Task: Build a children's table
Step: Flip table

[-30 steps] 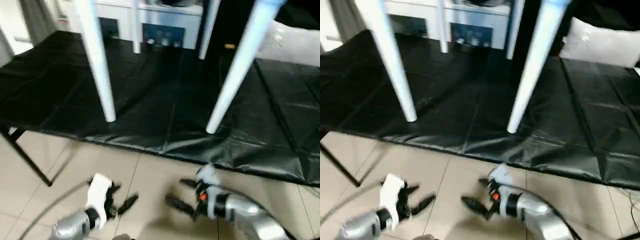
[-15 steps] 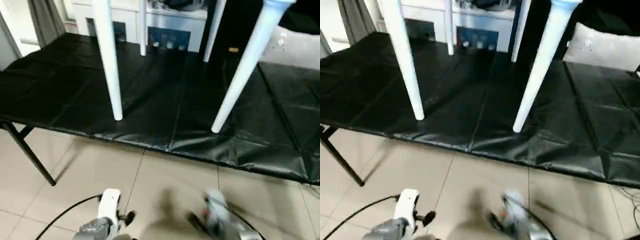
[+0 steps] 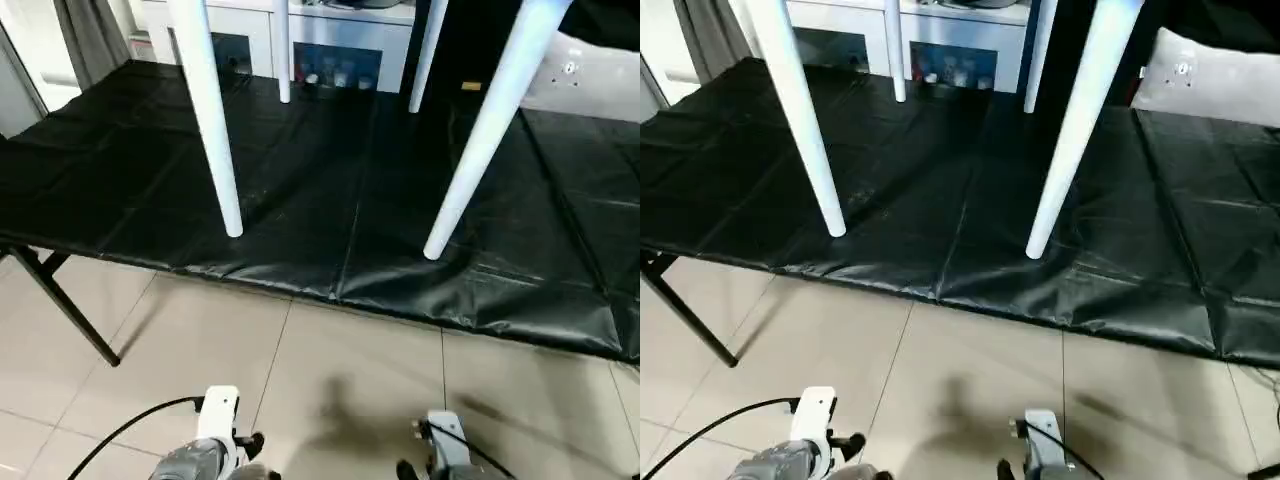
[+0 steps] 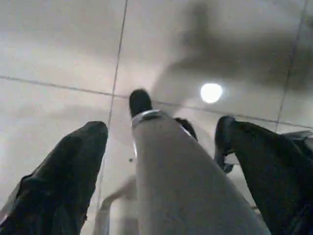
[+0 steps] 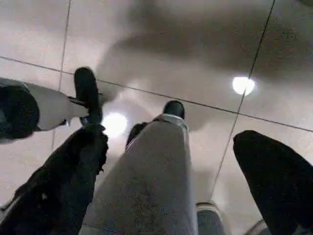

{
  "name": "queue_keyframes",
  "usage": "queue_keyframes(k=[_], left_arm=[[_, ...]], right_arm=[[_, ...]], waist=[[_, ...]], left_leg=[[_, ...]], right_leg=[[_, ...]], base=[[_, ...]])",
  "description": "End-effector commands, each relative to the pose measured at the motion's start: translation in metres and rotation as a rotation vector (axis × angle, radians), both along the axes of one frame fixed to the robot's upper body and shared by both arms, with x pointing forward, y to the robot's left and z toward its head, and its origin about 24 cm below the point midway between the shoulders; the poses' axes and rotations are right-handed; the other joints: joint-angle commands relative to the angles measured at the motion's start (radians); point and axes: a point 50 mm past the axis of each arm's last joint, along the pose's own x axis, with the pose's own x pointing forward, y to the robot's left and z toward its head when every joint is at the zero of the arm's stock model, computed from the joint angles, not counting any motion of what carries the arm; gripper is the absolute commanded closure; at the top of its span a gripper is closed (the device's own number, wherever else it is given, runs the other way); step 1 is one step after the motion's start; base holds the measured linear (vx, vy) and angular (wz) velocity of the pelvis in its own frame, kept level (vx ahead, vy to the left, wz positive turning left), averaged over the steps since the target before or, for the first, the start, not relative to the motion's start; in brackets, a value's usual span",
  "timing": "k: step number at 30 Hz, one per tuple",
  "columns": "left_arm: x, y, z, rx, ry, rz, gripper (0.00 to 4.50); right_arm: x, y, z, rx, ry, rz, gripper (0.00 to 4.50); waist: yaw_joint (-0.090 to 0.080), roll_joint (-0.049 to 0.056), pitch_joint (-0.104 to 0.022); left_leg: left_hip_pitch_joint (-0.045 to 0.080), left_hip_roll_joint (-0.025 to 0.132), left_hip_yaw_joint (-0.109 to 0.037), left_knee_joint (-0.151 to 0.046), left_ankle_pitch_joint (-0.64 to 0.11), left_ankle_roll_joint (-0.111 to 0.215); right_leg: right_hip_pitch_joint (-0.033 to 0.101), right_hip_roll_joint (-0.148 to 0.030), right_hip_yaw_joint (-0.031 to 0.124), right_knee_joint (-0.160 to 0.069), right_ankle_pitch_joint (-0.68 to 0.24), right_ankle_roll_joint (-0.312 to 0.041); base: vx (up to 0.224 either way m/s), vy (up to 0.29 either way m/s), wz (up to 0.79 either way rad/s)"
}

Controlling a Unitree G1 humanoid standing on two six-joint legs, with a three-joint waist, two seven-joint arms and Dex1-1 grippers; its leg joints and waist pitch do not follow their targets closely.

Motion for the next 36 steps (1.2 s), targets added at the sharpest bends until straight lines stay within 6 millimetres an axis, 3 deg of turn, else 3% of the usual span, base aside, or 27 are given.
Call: queue_keyframes(k=[1,4,9,15,20,23,24,27,31,36], left_arm=[[-0.0007,-0.0028,-0.0009,0.017,0.02,-0.012,0.1],[0.0006,-0.0049,-0.0006,0.01,0.028,-0.004,0.1],[0.0006,-0.0049,-0.0006,0.01,0.028,-0.004,0.1],[0.0006,-0.0049,-0.0006,0.01,0.028,-0.004,0.1],[0.0006,-0.0049,-0.0006,0.01,0.028,-0.004,0.1],[0.0006,-0.0049,-0.0006,0.01,0.028,-0.004,0.1],[0.0006,-0.0049,-0.0006,0.01,0.028,-0.004,0.1],[0.0006,-0.0049,-0.0006,0.01,0.028,-0.004,0.1],[0.0006,-0.0049,-0.0006,0.01,0.028,-0.004,0.1],[0.0006,-0.0049,-0.0006,0.01,0.028,-0.004,0.1]], right_arm=[[0.0012,0.0017,0.0002,0.012,0.014,-0.036,0.0],[-0.0013,0.0053,-0.0009,0.026,0.018,-0.014,0.0],[-0.0013,0.0053,-0.0009,0.026,0.018,-0.014,0.0],[-0.0013,0.0053,-0.0009,0.026,0.018,-0.014,0.0],[-0.0013,0.0053,-0.0009,0.026,0.018,-0.014,0.0],[-0.0013,0.0053,-0.0009,0.026,0.018,-0.014,0.0],[-0.0013,0.0053,-0.0009,0.026,0.018,-0.014,0.0],[-0.0013,0.0053,-0.0009,0.026,0.018,-0.014,0.0],[-0.0013,0.0053,-0.0009,0.026,0.018,-0.014,0.0],[-0.0013,0.0053,-0.0009,0.026,0.018,-0.014,0.0]], waist=[[0.003,0.008,-0.034],[0.003,0.006,-0.038],[0.005,0.006,-0.037],[0.005,0.007,-0.031],[0.004,0.007,-0.03],[0.004,0.006,-0.034],[0.004,0.006,-0.039],[0.003,0.006,-0.038],[0.004,0.006,-0.034],[0.004,0.007,-0.032]], left_leg=[[0.027,0.121,-0.055,-0.099,-0.275,0.055],[0.023,0.12,-0.053,-0.093,-0.229,0.091],[0.021,0.122,-0.054,-0.092,-0.218,0.122],[0.024,0.124,-0.053,-0.101,-0.281,0.087],[0.021,0.123,-0.052,-0.101,-0.269,0.084],[0.019,0.123,-0.051,-0.097,-0.232,0.101],[0.018,0.125,-0.051,-0.091,-0.185,0.128],[0.016,0.123,-0.049,-0.088,-0.161,0.16],[0.017,0.127,-0.051,-0.095,-0.22,0.143],[0.017,0.128,-0.05,-0.099,-0.24,0.118]], right_leg=[[-0.007,-0.135,0.057,-0.083,0.183,-0.266],[-0.005,-0.138,0.055,-0.076,0.276,-0.268],[-0.006,-0.137,0.052,-0.074,0.296,-0.261],[-0.011,-0.137,0.057,-0.085,0.189,-0.269],[-0.012,-0.139,0.059,-0.086,0.193,-0.267],[-0.012,-0.138,0.059,-0.082,0.245,-0.26],[-0.013,-0.136,0.056,-0.072,0.327,-0.258],[-0.016,-0.136,0.052,-0.067,0.393,-0.253],[-0.017,-0.138,0.054,-0.073,0.326,-0.254],[-0.018,-0.138,0.057,-0.078,0.269,-0.263]], base=[[0.0,0.0,0.0],[0.0,0.0,0.0],[0.0,0.0,0.0],[0.0,0.0,0.0],[0.0,0.0,0.0],[0.0,0.0,0.0],[0.0,0.0,0.0],[0.0,0.0,0.0],[0.0,0.0,0.0],[0.0,0.0,0.0]])
